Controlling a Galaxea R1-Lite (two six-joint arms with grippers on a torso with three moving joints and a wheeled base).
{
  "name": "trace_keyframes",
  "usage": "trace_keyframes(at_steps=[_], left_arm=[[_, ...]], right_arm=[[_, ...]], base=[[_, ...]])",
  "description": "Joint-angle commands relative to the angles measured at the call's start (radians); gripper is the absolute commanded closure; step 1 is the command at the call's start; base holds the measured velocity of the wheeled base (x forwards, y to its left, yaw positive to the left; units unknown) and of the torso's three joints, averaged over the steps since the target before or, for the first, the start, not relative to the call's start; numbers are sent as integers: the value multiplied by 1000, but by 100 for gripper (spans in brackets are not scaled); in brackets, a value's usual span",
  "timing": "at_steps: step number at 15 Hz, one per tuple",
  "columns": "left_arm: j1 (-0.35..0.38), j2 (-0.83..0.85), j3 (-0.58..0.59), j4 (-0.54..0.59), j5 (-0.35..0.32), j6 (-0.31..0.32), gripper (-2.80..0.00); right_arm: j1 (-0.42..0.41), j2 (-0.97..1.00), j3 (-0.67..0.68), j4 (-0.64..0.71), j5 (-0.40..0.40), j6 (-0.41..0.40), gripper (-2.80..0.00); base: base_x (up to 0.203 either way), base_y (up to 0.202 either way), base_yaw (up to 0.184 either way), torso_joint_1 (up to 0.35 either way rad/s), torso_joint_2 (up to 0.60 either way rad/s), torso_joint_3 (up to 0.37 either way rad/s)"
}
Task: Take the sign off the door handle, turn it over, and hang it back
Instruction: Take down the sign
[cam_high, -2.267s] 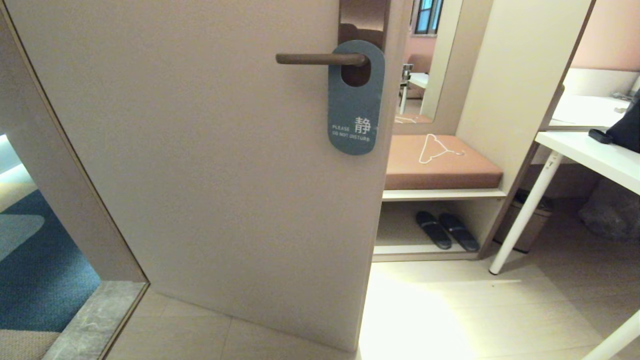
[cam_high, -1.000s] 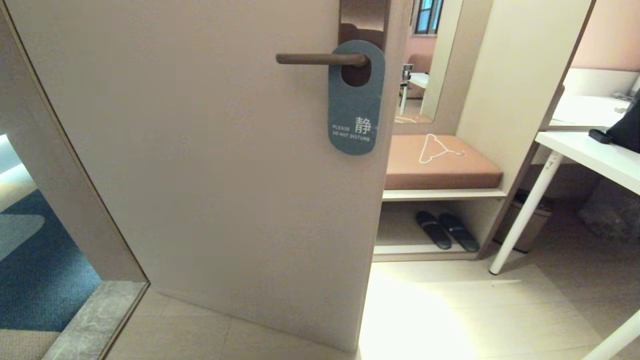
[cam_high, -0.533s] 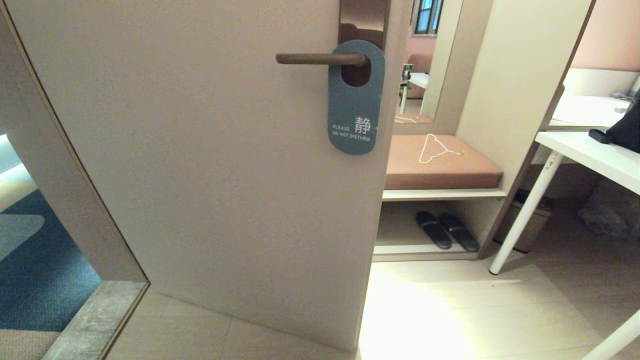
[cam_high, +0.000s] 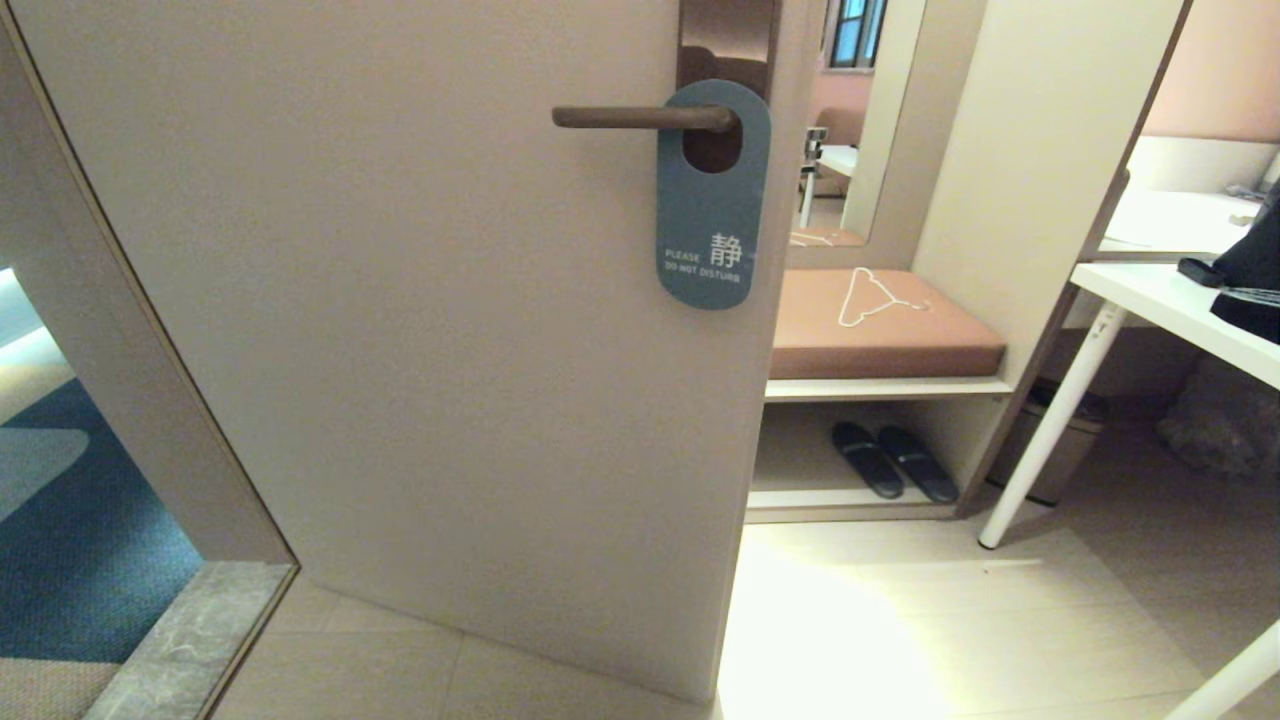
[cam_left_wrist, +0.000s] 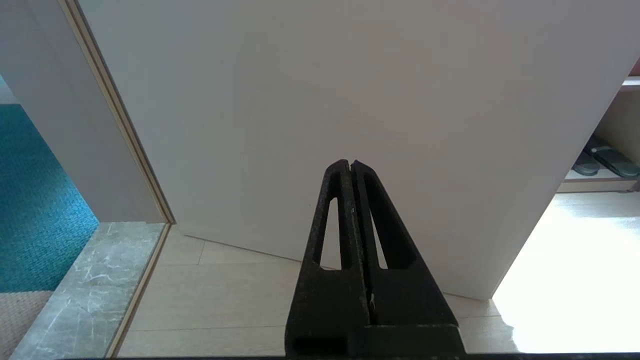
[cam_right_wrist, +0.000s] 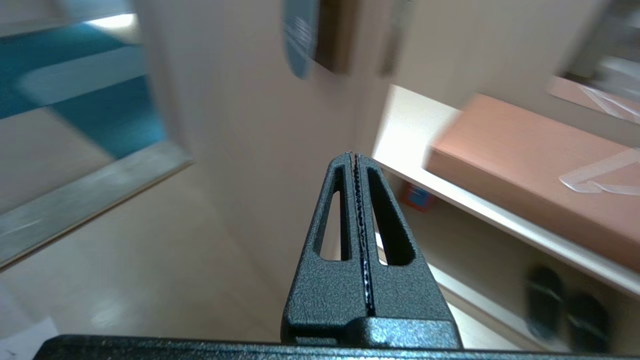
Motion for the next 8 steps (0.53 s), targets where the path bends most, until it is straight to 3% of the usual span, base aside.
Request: trace_keyframes(at_steps=[1,5,8], left_arm=[[0,0,0,0,0,-1,0],[0,0,0,0,0,-1,0],[0,0,0,0,0,-1,0]], right_arm=[[45,114,-60,0,41,-1,0],[171,247,-164,-1,40,-2,0],[215,382,-297,-3,15,-4,0]], base=[[0,0,0,0,0,0],[0,0,0,0,0,0],[0,0,0,0,0,0]])
